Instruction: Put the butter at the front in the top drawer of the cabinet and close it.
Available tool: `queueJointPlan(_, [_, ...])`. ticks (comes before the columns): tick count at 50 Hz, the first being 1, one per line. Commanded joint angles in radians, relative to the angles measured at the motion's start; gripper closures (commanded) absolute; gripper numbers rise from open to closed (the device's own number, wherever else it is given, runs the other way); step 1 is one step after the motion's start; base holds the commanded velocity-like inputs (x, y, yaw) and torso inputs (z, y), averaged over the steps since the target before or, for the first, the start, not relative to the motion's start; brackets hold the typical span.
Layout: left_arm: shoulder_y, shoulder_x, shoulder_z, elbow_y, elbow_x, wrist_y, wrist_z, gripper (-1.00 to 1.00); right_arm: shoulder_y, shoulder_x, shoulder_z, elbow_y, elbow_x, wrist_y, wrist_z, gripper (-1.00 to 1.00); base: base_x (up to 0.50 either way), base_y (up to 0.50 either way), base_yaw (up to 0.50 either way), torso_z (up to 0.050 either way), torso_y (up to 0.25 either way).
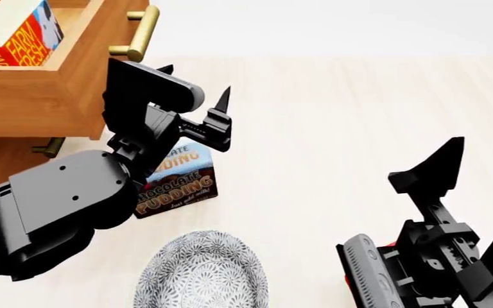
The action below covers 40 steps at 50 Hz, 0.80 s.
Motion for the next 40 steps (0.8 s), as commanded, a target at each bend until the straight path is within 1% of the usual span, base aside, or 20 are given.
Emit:
queueJointPlan(1, [0.004,-0.030,-0.005,-0.006,0.001,0.000,0.011,-1.00,-0.002,-0.006,0.003,-0.001,-0.007,-0.003,-0.006,-1.00,0.00,0.00,0.00,0.000,0.000])
queueJointPlan(13, [0.016,-0.060,-0.010,-0.034,-0.007,0.006,0.033,-1.00,0.006,-0.018,-0.001,0.012,-0.016,-0.011,-0.010,-1.00,0.00,0.00,0.00,0.000,0.000])
queueJointPlan(25, [0.016,-0.084,-0.031,-0.088,-0.067,0.003,0.088,-1.00,0.012,-0.025,0.000,0.027,-0.016,-0.023,-0.013,-1.00,0.00,0.00,0.00,0.000,0.000])
queueJointPlan(40, [0.023,-0.128,-0.048,-0.108,-0.088,0.010,0.109,-1.00,0.029,-0.037,-0.003,0.043,-0.027,-0.031,-0.029,-1.00,0.00,0.00,0.00,0.000,0.000])
